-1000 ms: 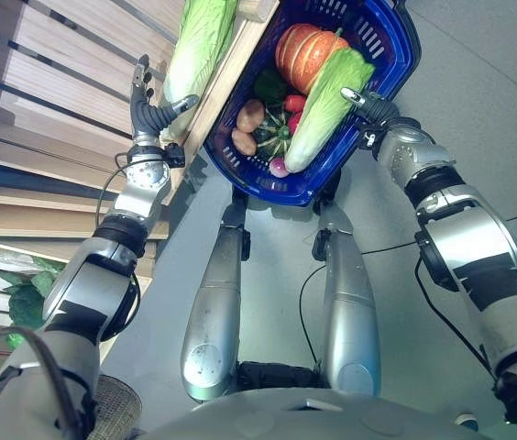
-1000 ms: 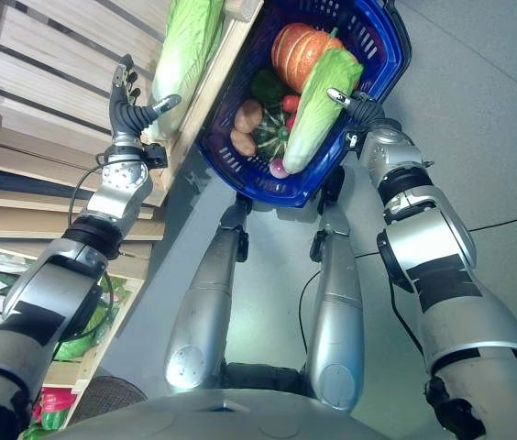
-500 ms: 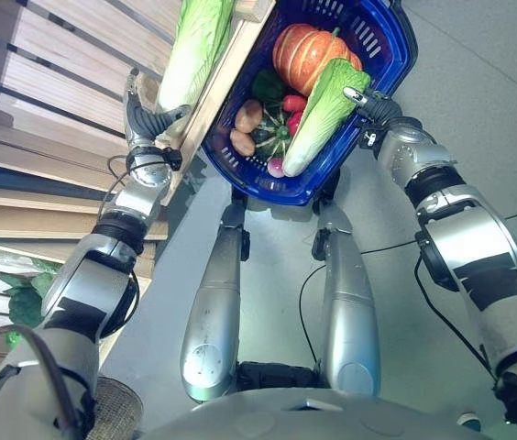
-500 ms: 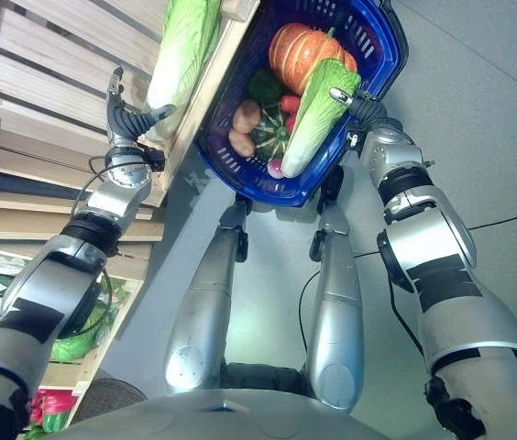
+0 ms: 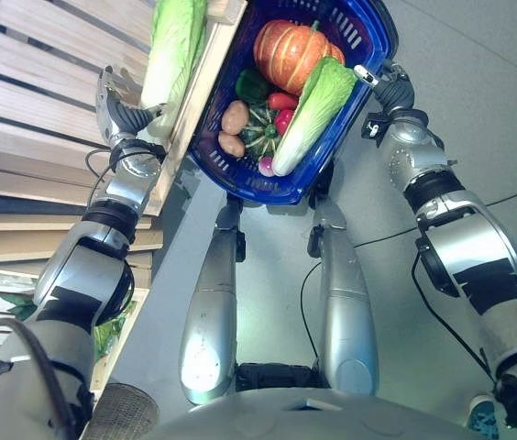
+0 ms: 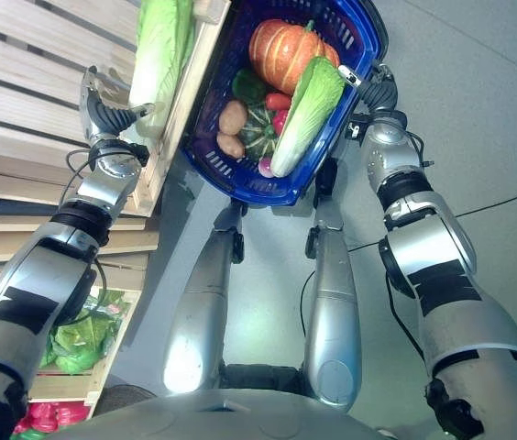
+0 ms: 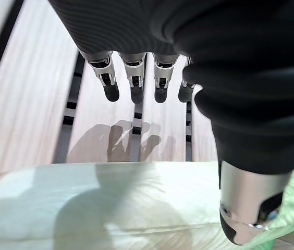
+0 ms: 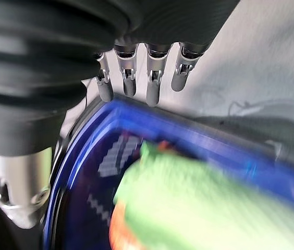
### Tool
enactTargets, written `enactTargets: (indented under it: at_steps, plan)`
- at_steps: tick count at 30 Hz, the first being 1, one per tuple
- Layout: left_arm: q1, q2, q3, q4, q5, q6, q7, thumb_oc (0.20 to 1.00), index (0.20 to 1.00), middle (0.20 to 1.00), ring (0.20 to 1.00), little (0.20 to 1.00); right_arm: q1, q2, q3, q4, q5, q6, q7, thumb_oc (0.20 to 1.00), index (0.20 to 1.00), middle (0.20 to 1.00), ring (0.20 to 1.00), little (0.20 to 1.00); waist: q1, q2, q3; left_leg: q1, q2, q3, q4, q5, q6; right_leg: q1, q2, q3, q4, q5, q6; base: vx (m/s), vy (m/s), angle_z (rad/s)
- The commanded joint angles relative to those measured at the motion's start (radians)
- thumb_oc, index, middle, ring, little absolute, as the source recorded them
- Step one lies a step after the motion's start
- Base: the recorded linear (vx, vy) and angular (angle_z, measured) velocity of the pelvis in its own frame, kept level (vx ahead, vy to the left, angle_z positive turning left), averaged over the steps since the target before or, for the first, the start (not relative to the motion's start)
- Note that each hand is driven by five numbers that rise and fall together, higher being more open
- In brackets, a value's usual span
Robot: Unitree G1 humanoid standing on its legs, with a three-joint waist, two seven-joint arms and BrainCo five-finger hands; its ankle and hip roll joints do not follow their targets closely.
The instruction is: Pick up fruits and vegetables into the basket
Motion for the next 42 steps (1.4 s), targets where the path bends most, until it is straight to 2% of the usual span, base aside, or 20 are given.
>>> enactTargets:
  at_steps: [1, 8, 13, 21, 32, 33, 34, 35, 37, 38, 42]
  plan:
    - [-0.005, 0.017, 0.043, 0.068, 0.043, 0.008, 0.038, 1.000, 1.000, 1.000, 1.000, 1.000, 0.072, -0.069, -0.013, -0.009, -0.002, -0.054, -0.054, 1.000, 1.000, 1.000, 1.000, 1.000, -0.048, 0.071, -0.043, -0.014, -0.034, 0.034, -0.046, 0.021, 0.013, 0.033, 0.081, -0.045, 0.070, -0.134, 0.037, -0.01, 0.059, -0.11]
    - [-0.016, 0.058, 0.023, 0.138, 0.060, 0.000, -0.010, 1.000, 1.000, 1.000, 1.000, 1.000, 0.195, -0.119, -0.052, 0.068, -0.026, -0.058, -0.046, 1.000, 1.000, 1.000, 1.000, 1.000, -0.079, 0.045, -0.043, -0.022, -0.020, 0.045, -0.059, 0.017, 0.016, 0.027, 0.091, -0.031, 0.048, -0.126, 0.042, -0.01, 0.026, -0.10]
    - [-0.029, 0.083, 0.014, 0.195, 0.056, 0.010, -0.069, 1.000, 1.000, 1.000, 1.000, 1.000, 0.256, -0.147, -0.082, 0.137, -0.042, -0.019, -0.024, 1.000, 1.000, 1.000, 1.000, 1.000, -0.094, 0.026, -0.043, -0.019, -0.014, 0.051, -0.064, 0.013, 0.018, 0.036, 0.097, -0.029, 0.035, -0.122, 0.042, 0.00, 0.000, -0.02]
    - [-0.050, 0.097, -0.001, 0.279, 0.009, 0.081, -0.148, 1.000, 1.000, 1.000, 1.000, 1.000, 0.306, -0.166, -0.113, 0.185, -0.034, 0.000, 0.018, 1.000, 1.000, 1.000, 1.000, 1.000, -0.111, 0.010, -0.043, -0.021, -0.009, 0.056, -0.056, 0.005, 0.021, 0.037, 0.100, -0.024, 0.032, -0.120, 0.041, 0.01, 0.007, -0.07]
    - [-0.051, 0.095, 0.026, 0.361, -0.032, 0.152, -0.234, 1.000, 1.000, 1.000, 1.000, 1.000, 0.278, -0.155, -0.103, 0.161, -0.043, -0.005, 0.018, 1.000, 1.000, 1.000, 1.000, 1.000, -0.112, 0.004, -0.043, -0.025, -0.008, 0.055, -0.065, 0.009, 0.017, 0.036, 0.100, -0.024, 0.019, -0.121, 0.039, 0.00, 0.000, 0.00]
    - [-0.051, 0.093, 0.026, 0.367, -0.033, 0.155, -0.249, 0.862, 0.862, 0.862, 0.862, 0.862, 0.275, -0.153, -0.102, 0.160, -0.043, -0.004, 0.017, 1.000, 1.000, 1.000, 1.000, 1.000, -0.112, 0.004, -0.043, -0.026, -0.008, 0.055, -0.065, 0.009, 0.017, 0.036, 0.099, -0.025, 0.019, -0.121, 0.040, 0.00, 0.000, 0.00]
    - [-0.051, 0.093, 0.026, 0.369, -0.034, 0.157, -0.253, 0.831, 0.831, 0.831, 0.831, 0.831, 0.274, -0.153, -0.102, 0.160, -0.043, -0.003, 0.017, 1.000, 1.000, 1.000, 1.000, 1.000, -0.112, 0.004, -0.043, -0.027, -0.008, 0.055, -0.064, 0.009, 0.017, 0.036, 0.099, -0.025, 0.019, -0.121, 0.040, 0.00, 0.000, 0.00]
    - [-0.053, 0.092, 0.025, 0.377, -0.035, 0.158, -0.272, 0.564, 0.564, 0.564, 0.564, 0.564, 0.269, -0.150, -0.100, 0.157, -0.042, 0.000, 0.012, 1.000, 1.000, 1.000, 1.000, 1.000, -0.112, 0.002, -0.043, -0.029, -0.007, 0.054, -0.066, 0.009, 0.016, 0.034, 0.099, -0.026, 0.016, -0.120, 0.039, 0.00, 0.000, 0.00]
    - [-0.054, 0.090, 0.023, 0.382, -0.037, 0.158, -0.287, 0.511, 0.511, 0.511, 0.511, 0.511, 0.268, -0.149, -0.099, 0.155, -0.040, 0.001, 0.011, 1.000, 1.000, 1.000, 1.000, 1.000, -0.112, 0.001, -0.043, -0.028, -0.007, 0.054, -0.069, 0.010, 0.015, 0.035, 0.100, -0.026, 0.014, -0.120, 0.039, 0.00, 0.000, 0.00]
    - [-0.057, 0.086, 0.019, 0.387, -0.043, 0.152, -0.321, 0.200, 0.200, 0.200, 0.200, 0.200, 0.264, -0.146, -0.099, 0.156, -0.041, 0.001, 0.009, 1.000, 1.000, 1.000, 1.000, 1.000, -0.112, 0.000, -0.043, -0.032, -0.006, 0.054, -0.071, 0.009, 0.016, 0.031, 0.100, -0.026, 0.012, -0.120, 0.039, 0.00, 0.000, 0.00]
    - [-0.052, 0.079, 0.012, 0.393, -0.050, 0.138, -0.361, 0.200, 0.200, 0.200, 0.200, 0.200, 0.262, -0.142, -0.100, 0.149, -0.040, 0.006, 0.001, 1.000, 1.000, 1.000, 1.000, 1.000, -0.113, -0.002, -0.043, -0.032, -0.006, 0.055, -0.076, 0.010, 0.015, 0.030, 0.100, -0.026, 0.005, -0.116, 0.040, 0.00, 0.000, 0.00]
